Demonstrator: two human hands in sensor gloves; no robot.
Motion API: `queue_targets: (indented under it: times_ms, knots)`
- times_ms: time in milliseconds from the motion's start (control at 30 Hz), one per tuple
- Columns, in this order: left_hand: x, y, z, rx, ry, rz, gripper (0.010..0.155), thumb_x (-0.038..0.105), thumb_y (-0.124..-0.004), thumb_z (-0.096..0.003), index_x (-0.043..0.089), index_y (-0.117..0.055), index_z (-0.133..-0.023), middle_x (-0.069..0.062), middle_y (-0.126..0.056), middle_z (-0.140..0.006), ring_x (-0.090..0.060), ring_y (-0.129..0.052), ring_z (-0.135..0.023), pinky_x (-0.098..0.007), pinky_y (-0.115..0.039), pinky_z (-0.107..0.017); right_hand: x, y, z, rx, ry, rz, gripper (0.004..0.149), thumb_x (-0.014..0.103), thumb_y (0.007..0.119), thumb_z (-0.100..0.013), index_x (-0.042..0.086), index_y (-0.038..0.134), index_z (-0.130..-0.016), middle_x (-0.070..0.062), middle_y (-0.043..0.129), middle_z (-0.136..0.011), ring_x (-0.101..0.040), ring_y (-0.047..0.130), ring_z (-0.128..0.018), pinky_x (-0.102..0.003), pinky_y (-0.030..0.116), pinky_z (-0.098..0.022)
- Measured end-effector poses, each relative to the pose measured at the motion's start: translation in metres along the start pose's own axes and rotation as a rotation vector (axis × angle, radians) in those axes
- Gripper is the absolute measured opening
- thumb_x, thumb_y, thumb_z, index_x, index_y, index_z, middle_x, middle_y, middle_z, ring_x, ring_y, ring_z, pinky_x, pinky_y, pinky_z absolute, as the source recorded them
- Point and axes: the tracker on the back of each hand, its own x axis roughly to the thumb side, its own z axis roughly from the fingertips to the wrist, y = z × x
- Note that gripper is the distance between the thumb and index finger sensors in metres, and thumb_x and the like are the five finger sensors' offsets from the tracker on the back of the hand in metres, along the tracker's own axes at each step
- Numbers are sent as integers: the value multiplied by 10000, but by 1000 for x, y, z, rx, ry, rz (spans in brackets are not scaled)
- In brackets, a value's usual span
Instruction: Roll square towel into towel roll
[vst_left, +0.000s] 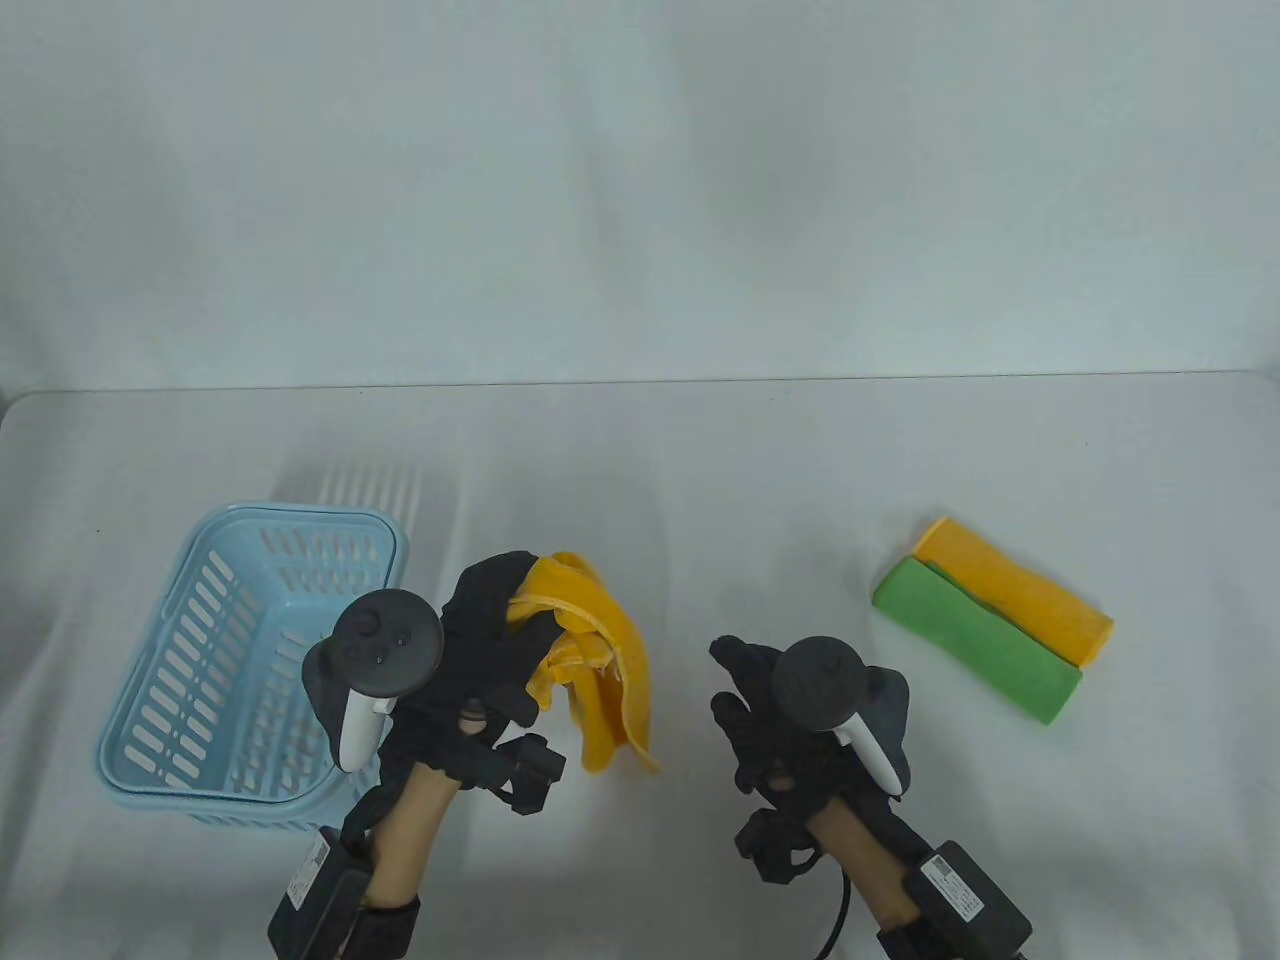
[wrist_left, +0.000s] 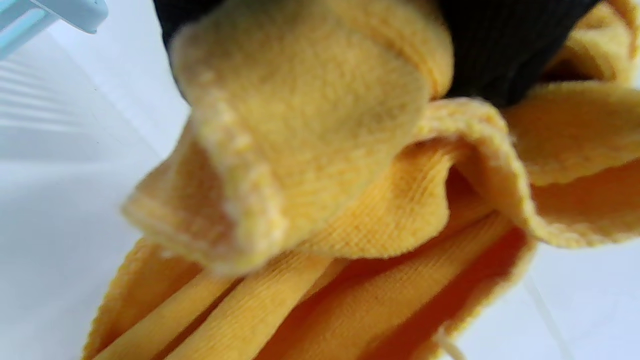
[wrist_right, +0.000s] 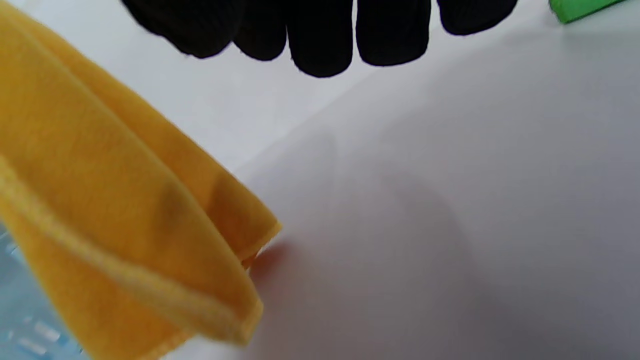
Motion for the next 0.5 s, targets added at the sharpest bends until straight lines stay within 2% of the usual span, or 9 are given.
queue_targets:
  times_ms: [133,267,367,500]
  knots:
    - [0,0,2,2,7,36,544,456,-806,-404,386,-605,-905,41,-672,-1031,-205,-941,-751,-447,-768,-632,8,11,4,88,-33,-5,500,393,750,-376,324,712,-869,33,823,-898,-315,809,-862,-556,654,-640]
    - [3,0,4,1,-4,45,545,456,-805,-405,388,-601,-905,42,-670,-1031,-205,-941,-750,-445,-769,-632,17,21,7,152,-65,28,529,408,823,-339,343,713,-853,52,811,-893,-297,807,-856,-545,656,-639]
    - [5,0,5,6,-7,67,545,459,-804,-405,384,-604,-906,41,-671,-1030,-202,-943,-749,-443,-770,-631,21,28,9,139,-47,81,561,460,874,-289,338,736,-818,62,813,-861,-285,806,-840,-541,655,-640]
    - [4,-1,5,-2,-6,94,546,460,-803,-406,381,-602,-907,40,-669,-1030,-202,-943,-748,-443,-769,-632,25,33,11,66,-43,145,583,529,909,-227,331,783,-761,63,838,-805,-268,824,-801,-541,656,-640]
